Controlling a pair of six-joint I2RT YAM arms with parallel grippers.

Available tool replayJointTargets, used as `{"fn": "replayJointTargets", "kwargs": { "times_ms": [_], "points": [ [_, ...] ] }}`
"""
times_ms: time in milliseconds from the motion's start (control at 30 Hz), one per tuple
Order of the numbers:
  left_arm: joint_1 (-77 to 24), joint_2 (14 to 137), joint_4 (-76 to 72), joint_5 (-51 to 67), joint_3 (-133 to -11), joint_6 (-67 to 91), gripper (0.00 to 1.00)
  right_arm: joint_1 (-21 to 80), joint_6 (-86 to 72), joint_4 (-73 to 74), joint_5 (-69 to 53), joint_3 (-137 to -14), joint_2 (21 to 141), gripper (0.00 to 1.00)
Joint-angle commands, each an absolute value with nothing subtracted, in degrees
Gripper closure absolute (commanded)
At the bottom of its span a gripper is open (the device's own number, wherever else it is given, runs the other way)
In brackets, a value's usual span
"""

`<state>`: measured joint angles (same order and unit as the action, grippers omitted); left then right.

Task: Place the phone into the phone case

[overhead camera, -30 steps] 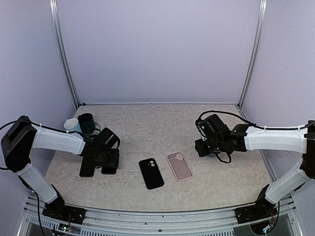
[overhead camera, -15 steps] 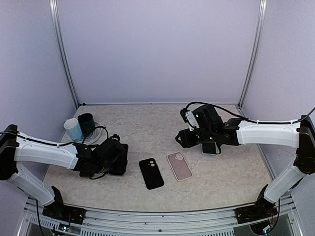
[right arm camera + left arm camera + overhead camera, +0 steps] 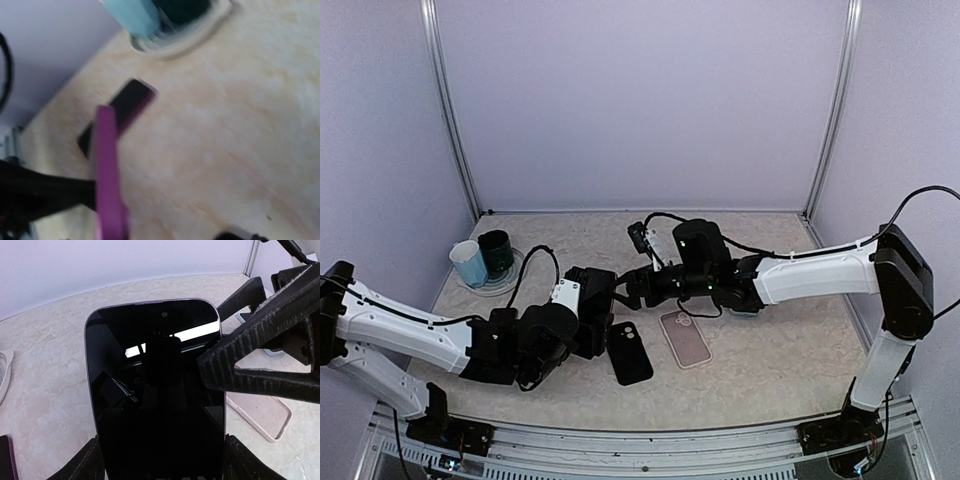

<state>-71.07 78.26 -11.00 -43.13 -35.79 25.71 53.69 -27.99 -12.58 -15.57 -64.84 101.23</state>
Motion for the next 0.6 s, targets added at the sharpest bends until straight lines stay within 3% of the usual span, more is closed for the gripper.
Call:
{"fn": "replayJointTargets", "kwargs": {
  "times_ms": [0,133,200,367,400,433,467,567],
  "points": [
    [-71.8,79.7,-18.4,-45.7,-39.5,21.6,1.00,53.9,-31.2,-18.8,-20.2,-65.6,103.1,0.26],
    [-72.4,81.9,-18.1,-46.9,-41.6,19.5,1.00,54.0,-33.0,-21.1,-23.9,-65.7,104.2,0.32],
    [-72.5,82.4,-18.3,-47.4,-41.7,18.9,1.00,54.0,-33.5,-21.4,-24.7,-65.4,104.3,0.40],
    [-73.1,83.5,-18.3,-47.0,-42.8,17.8,1.00,53.8,-32.1,-21.4,-24.7,-63.8,101.5,0.94],
    [-73.3,83.8,-18.3,-47.0,-42.9,17.6,1.00,53.5,-31.6,-20.5,-24.4,-63.7,100.9,1.00],
    [-73.4,84.0,-18.3,-46.7,-43.2,17.5,1.00,53.2,-31.1,-19.6,-24.3,-63.7,100.3,1.00],
    [-73.5,84.3,-18.3,-46.3,-43.4,17.4,0.96,52.5,-30.6,-18.7,-24.6,-63.6,99.7,1.00],
    [-73.6,85.1,-17.9,-43.8,-44.8,16.7,0.48,50.2,-29.5,-17.2,-25.6,-61.3,96.5,1.00]
  ]
}}
